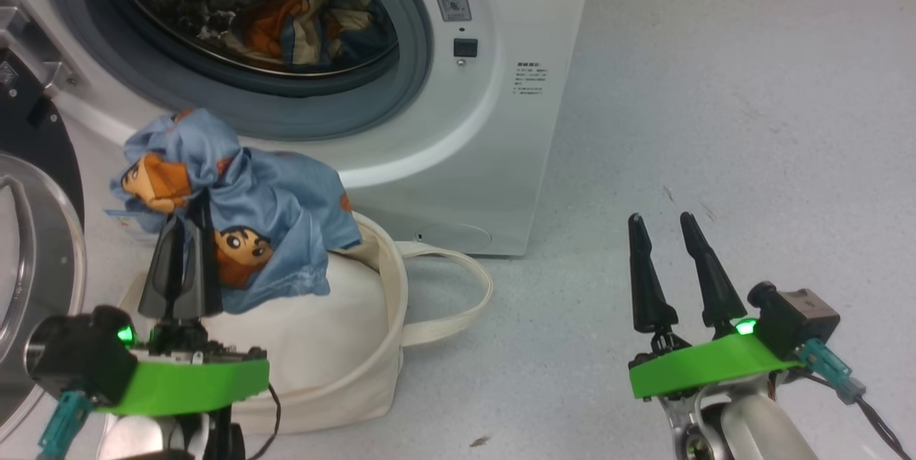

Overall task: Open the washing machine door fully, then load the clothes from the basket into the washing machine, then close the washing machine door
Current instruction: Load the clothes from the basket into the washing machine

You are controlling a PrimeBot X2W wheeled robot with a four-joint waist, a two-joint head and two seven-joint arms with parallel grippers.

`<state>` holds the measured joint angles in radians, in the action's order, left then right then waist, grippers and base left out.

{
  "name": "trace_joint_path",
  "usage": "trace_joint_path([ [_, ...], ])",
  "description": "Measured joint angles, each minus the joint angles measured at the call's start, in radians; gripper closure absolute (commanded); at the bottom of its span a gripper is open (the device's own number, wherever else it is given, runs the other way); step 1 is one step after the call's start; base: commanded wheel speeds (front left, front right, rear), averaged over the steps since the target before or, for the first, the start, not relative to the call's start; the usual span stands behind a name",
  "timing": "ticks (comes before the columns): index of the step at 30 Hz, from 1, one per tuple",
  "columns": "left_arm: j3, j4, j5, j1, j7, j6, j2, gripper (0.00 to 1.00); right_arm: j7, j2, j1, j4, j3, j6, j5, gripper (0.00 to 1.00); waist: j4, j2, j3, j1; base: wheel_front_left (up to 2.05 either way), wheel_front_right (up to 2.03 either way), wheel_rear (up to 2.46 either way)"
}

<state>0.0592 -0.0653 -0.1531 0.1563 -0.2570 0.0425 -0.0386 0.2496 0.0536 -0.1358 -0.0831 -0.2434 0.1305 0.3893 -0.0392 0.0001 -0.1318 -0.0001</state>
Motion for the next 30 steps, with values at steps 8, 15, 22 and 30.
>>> trace_joint_path([
  [8, -0.015, 0.001, -0.004, -0.028, 0.000, -0.017, 0.000, 1.00, 0.000, 0.000, 0.005, -0.005, -0.003, 0.000, 0.007, 0.00, -0.002, 0.0000, 0.020, 0.0000, 0.00, 0.00, 0.00],
  [15, -0.011, -0.040, -0.008, -0.018, 0.000, -0.010, 0.000, 1.00, 0.000, 0.000, 0.006, -0.004, -0.009, 0.000, 0.007, 0.00, -0.013, 0.0000, -0.017, 0.0001, 0.00, 0.00, 0.00],
  [22, -0.021, -0.031, 0.047, 0.071, 0.000, 0.019, 0.000, 1.00, 0.000, 0.000, -0.007, 0.009, -0.005, 0.000, 0.027, 0.00, -0.029, 0.0000, -0.083, 0.0002, 0.00, 0.00, 0.00],
  [30, 0.076, 0.046, 0.112, 0.361, 0.000, 0.047, -0.026, 1.00, 0.000, 0.000, -0.105, 0.042, -0.003, 0.000, 0.115, 0.00, -0.064, 0.0000, -0.250, 0.0004, 0.00, 0.00, 0.00],
])
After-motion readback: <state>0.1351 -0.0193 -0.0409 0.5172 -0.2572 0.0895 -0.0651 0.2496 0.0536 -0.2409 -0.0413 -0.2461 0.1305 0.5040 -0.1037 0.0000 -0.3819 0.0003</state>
